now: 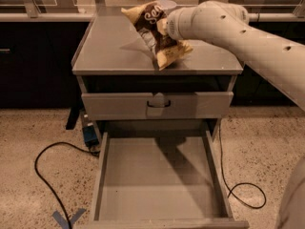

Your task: Pick brown chip bag from middle drawer and place on counter

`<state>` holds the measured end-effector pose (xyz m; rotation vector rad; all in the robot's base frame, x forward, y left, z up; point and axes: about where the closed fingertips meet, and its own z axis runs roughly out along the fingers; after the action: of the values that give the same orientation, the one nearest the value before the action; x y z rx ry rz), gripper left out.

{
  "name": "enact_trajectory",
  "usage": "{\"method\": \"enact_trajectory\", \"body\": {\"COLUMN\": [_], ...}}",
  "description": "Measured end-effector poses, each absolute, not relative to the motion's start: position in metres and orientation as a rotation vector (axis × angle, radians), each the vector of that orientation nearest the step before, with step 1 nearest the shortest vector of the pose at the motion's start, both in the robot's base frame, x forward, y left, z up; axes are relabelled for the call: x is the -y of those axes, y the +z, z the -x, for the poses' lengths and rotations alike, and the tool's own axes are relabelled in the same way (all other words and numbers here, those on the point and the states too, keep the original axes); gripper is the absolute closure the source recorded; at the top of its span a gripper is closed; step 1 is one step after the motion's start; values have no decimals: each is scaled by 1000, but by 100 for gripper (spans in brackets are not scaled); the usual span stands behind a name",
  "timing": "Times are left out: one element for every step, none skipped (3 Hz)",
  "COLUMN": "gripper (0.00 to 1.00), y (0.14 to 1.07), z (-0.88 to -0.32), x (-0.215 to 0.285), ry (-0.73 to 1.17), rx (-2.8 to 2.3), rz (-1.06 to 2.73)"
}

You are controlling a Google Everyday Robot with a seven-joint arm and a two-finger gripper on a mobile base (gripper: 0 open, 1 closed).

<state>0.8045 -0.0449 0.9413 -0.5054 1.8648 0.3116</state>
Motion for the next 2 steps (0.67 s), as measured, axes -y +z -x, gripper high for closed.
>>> {"method": "enact_trajectory", "body": {"gripper": [100, 100], "y": [904, 900], "z": [-807, -807], "x": [47, 46], "ry": [370, 376], "rx": [-1906, -1910], "rz": [494, 495]}}
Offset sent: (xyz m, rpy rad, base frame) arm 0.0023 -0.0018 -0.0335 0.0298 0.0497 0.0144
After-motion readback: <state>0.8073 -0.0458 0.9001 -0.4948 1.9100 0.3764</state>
